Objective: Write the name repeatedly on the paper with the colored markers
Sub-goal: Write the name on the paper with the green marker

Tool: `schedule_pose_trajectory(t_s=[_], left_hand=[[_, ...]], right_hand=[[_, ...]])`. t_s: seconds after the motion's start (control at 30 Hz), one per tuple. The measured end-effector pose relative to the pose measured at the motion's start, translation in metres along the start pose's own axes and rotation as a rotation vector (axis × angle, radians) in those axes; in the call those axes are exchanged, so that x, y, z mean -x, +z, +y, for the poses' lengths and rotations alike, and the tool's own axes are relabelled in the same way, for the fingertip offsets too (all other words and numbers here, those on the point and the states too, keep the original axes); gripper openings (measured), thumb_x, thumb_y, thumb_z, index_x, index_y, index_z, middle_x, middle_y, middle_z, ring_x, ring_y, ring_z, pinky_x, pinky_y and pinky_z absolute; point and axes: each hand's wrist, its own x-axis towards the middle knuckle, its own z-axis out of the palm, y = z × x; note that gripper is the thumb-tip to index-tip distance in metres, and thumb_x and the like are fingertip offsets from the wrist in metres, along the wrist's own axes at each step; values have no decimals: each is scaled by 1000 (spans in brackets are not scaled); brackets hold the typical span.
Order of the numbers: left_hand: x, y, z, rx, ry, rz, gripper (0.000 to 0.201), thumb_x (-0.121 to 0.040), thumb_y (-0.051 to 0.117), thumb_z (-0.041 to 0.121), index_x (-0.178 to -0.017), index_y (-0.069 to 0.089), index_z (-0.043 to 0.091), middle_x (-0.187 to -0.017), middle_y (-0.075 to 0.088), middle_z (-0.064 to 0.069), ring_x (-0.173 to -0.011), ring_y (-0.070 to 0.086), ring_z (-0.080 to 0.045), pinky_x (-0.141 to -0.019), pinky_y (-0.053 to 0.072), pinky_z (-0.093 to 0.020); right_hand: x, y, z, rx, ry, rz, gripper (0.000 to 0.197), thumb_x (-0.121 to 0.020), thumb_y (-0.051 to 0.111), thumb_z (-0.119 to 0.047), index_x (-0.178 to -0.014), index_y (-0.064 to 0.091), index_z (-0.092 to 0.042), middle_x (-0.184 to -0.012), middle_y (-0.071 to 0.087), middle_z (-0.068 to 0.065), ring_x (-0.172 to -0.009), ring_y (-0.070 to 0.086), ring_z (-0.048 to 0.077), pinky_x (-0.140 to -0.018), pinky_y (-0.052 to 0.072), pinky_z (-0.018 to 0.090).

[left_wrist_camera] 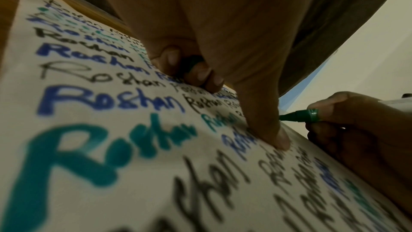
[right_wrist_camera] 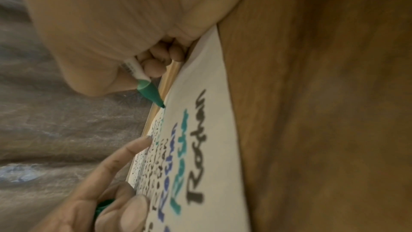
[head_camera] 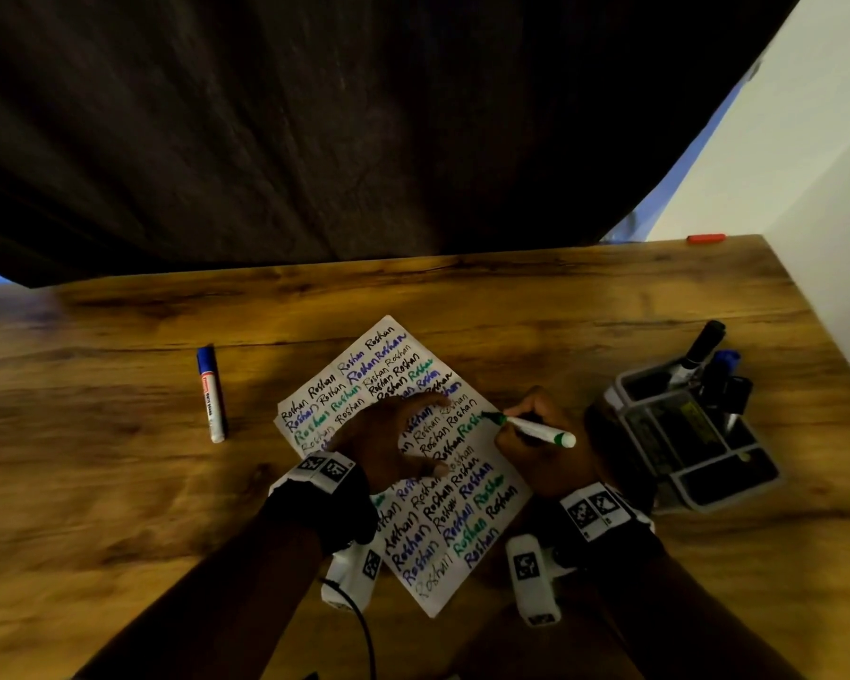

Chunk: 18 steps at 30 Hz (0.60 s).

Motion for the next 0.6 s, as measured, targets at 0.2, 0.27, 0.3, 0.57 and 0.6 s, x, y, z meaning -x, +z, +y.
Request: schedule_pose_trajectory(t_s=[0.2, 0.27, 0.3, 0.57, 0.6], left_hand=[[1, 0, 1, -16, 9, 13, 81, -71, 79, 64, -140, 36, 57, -148, 45, 10, -132, 48, -16, -108, 45, -41], [0, 0, 2, -18, 15, 15, 81, -72, 78, 65, -140, 36, 57, -149, 45, 10, -133, 48, -17, -108, 45, -42], [0, 0, 1, -16, 17, 16, 81, -72, 78, 64, -140, 35, 57, -149, 45, 9, -133, 47, -17, -109, 44, -43], [-1, 4, -5, 14, 29, 19, 79, -70, 78, 66, -137, 34, 63, -147, 47, 13, -132, 48, -13, -109, 45, -46], [-2, 4, -5, 18, 32, 22, 80, -70, 78, 65, -137, 34, 62, -147, 47, 14, -132, 48, -13, -109, 45, -45]], right_hand=[[-3, 1, 5, -6, 16, -14, 14, -78, 71, 2, -83, 58, 1, -72, 57, -1, -63, 55, -13, -54, 40, 2], [-3, 1, 6, -18, 18, -9, 16, -78, 72, -4, -84, 59, 2, -76, 60, 7, -64, 55, -11, -54, 41, 4], [-3, 2, 6, -20, 12, -1, 17, -76, 71, -11, -84, 60, 0, -78, 61, 8, -67, 56, -11, -56, 41, 3], [-1, 0, 3, -34, 91, 114, 17, -83, 69, -14, -87, 58, -27, -81, 61, -12, -71, 56, -9, -62, 41, 1], [-1, 0, 5, -46, 106, 137, 19, -84, 69, -11, -89, 58, -26, -82, 62, -12, -69, 58, -10, -60, 42, 2]])
